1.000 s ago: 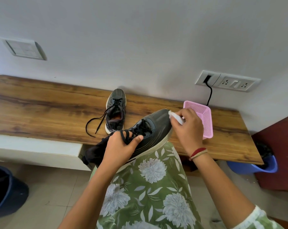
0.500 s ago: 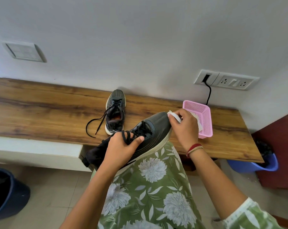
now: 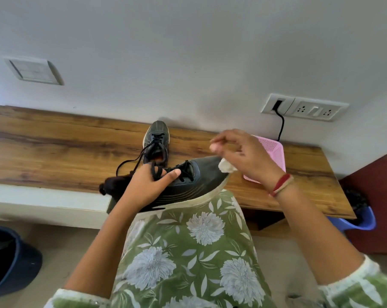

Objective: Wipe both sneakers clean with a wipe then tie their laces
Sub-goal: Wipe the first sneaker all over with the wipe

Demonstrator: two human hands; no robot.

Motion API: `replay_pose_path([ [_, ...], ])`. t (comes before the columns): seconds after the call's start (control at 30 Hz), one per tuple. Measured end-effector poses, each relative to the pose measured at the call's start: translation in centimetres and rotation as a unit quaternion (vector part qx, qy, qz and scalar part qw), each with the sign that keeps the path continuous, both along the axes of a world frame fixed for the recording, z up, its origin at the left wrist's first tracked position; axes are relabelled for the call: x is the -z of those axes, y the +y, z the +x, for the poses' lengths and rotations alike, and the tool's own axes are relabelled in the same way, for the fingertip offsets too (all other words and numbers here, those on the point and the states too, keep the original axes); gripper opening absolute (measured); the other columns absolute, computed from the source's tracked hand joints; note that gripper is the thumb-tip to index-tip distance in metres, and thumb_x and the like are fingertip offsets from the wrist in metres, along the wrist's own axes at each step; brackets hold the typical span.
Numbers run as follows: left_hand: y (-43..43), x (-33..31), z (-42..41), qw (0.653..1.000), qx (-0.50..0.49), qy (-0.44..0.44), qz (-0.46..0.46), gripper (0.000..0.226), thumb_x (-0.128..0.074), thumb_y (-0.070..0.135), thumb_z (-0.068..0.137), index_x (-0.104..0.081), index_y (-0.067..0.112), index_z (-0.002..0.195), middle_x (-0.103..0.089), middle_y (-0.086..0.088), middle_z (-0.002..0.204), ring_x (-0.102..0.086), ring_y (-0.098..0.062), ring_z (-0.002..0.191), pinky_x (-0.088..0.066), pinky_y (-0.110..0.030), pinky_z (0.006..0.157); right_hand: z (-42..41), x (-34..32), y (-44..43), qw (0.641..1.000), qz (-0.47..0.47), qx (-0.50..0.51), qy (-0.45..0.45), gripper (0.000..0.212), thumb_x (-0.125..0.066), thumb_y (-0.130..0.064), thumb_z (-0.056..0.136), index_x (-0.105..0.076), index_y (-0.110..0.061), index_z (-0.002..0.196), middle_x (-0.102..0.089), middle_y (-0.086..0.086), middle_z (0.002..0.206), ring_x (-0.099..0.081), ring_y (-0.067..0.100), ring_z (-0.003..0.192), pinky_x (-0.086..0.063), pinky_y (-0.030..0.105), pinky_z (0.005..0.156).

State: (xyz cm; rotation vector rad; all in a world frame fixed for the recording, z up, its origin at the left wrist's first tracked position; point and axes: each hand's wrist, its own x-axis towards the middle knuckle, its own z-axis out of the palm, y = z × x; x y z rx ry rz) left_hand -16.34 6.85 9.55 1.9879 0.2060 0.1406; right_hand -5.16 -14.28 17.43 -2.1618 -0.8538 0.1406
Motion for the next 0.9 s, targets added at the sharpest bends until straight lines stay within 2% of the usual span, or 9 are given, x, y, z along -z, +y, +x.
replay_pose_path([
  [0.1, 0.7, -0.5, 0.9, 0.998, 0.018, 0.013, 0.056, 0.066, -0.058, 0.068, 0.075, -0.036, 0.007, 0.057, -0.033, -0.006, 0.053, -0.035, -0.018, 0.049, -0.026, -0.035, 0.055, 0.6, 0.0, 1.3, 0.968, -0.189, -0.158, -0.057, 0.023, -0.054, -0.024, 0.088, -0.066, -0.036, 0.105, -0.053, -0.009, 0.114, -0.054, 0.007, 0.094, -0.049, 0.030, 0.076],
  [0.2, 0.9, -0.7, 1.6, 0.993, 0.029, 0.017, 0.115, 0.069, -0.051, 0.078, 0.068, -0.041, 0.010, 0.061, -0.038, -0.001, 0.053, -0.040, -0.016, 0.049, -0.031, -0.036, 0.053, 0.6, -0.4, 2.4, 0.928, -0.276, -0.238, -0.084, 0.043, -0.046, -0.007, 0.084, -0.066, -0.037, 0.107, -0.047, -0.008, 0.128, -0.051, 0.007, 0.088, -0.046, 0.029, 0.072],
  [0.3, 0.9, -0.9, 1.8, 0.992, 0.051, -0.005, 0.115, 0.056, -0.055, 0.070, 0.069, -0.042, 0.018, 0.056, -0.041, 0.008, 0.047, -0.042, -0.010, 0.046, -0.034, -0.033, 0.052, 0.0, -1.1, 3.0, 0.869, -0.384, -0.270, -0.157, 0.046, -0.042, -0.012, 0.088, -0.057, -0.043, 0.119, -0.035, -0.009, 0.138, -0.044, 0.007, 0.079, -0.038, 0.026, 0.064],
  [0.4, 0.9, -1.4, 2.0, 0.992, 0.086, -0.026, 0.091, 0.055, -0.062, 0.059, 0.072, -0.043, 0.010, 0.055, -0.041, 0.006, 0.048, -0.040, -0.008, 0.045, -0.031, -0.031, 0.050, -0.7, -1.0, 3.4, 0.807, -0.480, -0.275, -0.205, 0.047, -0.041, -0.022, 0.091, -0.041, -0.045, 0.132, -0.027, -0.004, 0.142, -0.039, 0.012, 0.074, -0.033, 0.028, 0.061],
  [0.53, 1.2, -1.5, 2.8, 0.988, 0.125, -0.021, 0.087, 0.069, -0.062, 0.061, 0.071, -0.042, -0.004, 0.061, -0.039, -0.007, 0.053, -0.037, -0.016, 0.048, -0.027, -0.033, 0.050, 0.3, -2.2, 4.0, 0.792, -0.500, -0.304, -0.173, 0.039, -0.052, -0.027, 0.089, -0.049, -0.042, 0.124, -0.031, -0.004, 0.135, -0.045, 0.013, 0.080, -0.045, 0.034, 0.072],
  [0.6, 1.5, -1.4, 3.2, 0.991, 0.103, -0.012, 0.090, 0.072, -0.062, 0.064, 0.066, -0.046, -0.006, 0.065, -0.041, -0.009, 0.056, -0.040, -0.018, 0.051, -0.030, -0.035, 0.051, 1.0, -2.7, 4.4, 0.792, -0.498, -0.327, -0.131, 0.034, -0.059, -0.029, 0.088, -0.055, -0.037, 0.120, -0.032, -0.005, 0.131, -0.043, 0.011, 0.085, -0.041, 0.030, 0.076],
  [0.7, 2.2, -1.1, 3.9, 0.992, 0.084, -0.012, 0.097, 0.072, -0.060, 0.067, 0.066, -0.048, -0.004, 0.062, -0.047, -0.017, 0.054, -0.044, -0.020, 0.049, -0.033, -0.034, 0.051, 1.7, -2.9, 5.1, 0.798, -0.472, -0.370, -0.058, 0.032, -0.063, -0.030, 0.086, -0.058, -0.027, 0.117, -0.033, -0.004, 0.120, -0.038, 0.008, 0.089, -0.030, 0.018, 0.069],
  [0.8, 2.4, -1.1, 4.3, 0.991, 0.073, 0.004, 0.115, 0.075, -0.053, 0.071, 0.066, -0.050, -0.004, 0.059, -0.049, -0.014, 0.053, -0.044, -0.018, 0.048, -0.034, -0.031, 0.051, 1.9, -2.9, 5.6, 0.800, -0.439, -0.409, -0.015, 0.029, -0.062, -0.027, 0.087, -0.058, -0.019, 0.115, -0.033, -0.003, 0.111, -0.036, 0.008, 0.094, -0.028, 0.015, 0.072],
  [0.9, 2.1, -0.9, 4.2, 0.991, 0.051, 0.035, 0.118, 0.081, -0.049, 0.078, 0.063, -0.058, -0.002, 0.071, -0.059, -0.016, 0.063, -0.053, -0.021, 0.055, -0.041, -0.034, 0.056, 2.1, -2.8, 5.8, 0.803, -0.431, -0.412, -0.010, 0.028, -0.061, -0.024, 0.088, -0.056, -0.018, 0.114, -0.032, -0.003, 0.111, -0.036, 0.008, 0.094, -0.029, 0.018, 0.078],
])
